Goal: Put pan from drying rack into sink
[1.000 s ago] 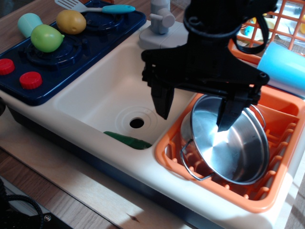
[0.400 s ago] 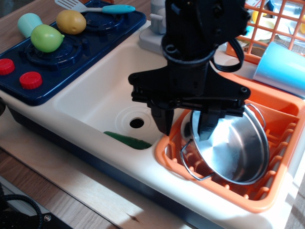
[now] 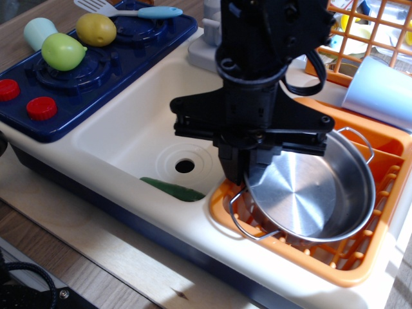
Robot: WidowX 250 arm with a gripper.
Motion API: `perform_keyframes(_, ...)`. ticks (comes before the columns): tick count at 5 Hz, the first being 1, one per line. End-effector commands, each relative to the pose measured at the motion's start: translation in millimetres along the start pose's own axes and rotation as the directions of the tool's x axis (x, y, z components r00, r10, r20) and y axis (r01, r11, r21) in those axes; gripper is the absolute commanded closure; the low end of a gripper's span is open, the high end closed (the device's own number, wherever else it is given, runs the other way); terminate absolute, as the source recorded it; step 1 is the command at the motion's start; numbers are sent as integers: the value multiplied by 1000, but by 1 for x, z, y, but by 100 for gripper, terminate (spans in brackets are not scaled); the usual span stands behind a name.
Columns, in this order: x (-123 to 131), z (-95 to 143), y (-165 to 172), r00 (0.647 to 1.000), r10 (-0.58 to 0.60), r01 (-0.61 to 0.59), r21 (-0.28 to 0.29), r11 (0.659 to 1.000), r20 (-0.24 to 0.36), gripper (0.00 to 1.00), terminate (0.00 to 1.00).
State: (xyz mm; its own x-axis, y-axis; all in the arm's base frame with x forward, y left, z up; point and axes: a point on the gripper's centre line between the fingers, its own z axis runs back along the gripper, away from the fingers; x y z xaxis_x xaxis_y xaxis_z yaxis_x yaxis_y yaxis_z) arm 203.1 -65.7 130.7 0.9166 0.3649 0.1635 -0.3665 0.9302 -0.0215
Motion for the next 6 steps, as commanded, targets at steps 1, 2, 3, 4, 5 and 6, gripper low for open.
perform_keyframes(1, 31, 54, 8, 998, -61, 62, 52, 997, -32, 100, 0)
perform_keyframes(2, 47, 73, 41, 990, -141, 143, 115, 983, -24, 100, 0)
perform_keyframes(3, 52, 64, 82, 985, -171, 167, 127, 978, 20, 100, 0)
perform_keyframes(4, 51, 44, 105, 982, -178, 166, 151, 974, 68, 100, 0)
perform_keyframes(5, 53, 27, 118, 979, -185, 172, 131, 976, 90, 100, 0)
perform_keyframes(6, 58, 7, 121, 974, -189, 176, 109, 978, 122, 100, 0)
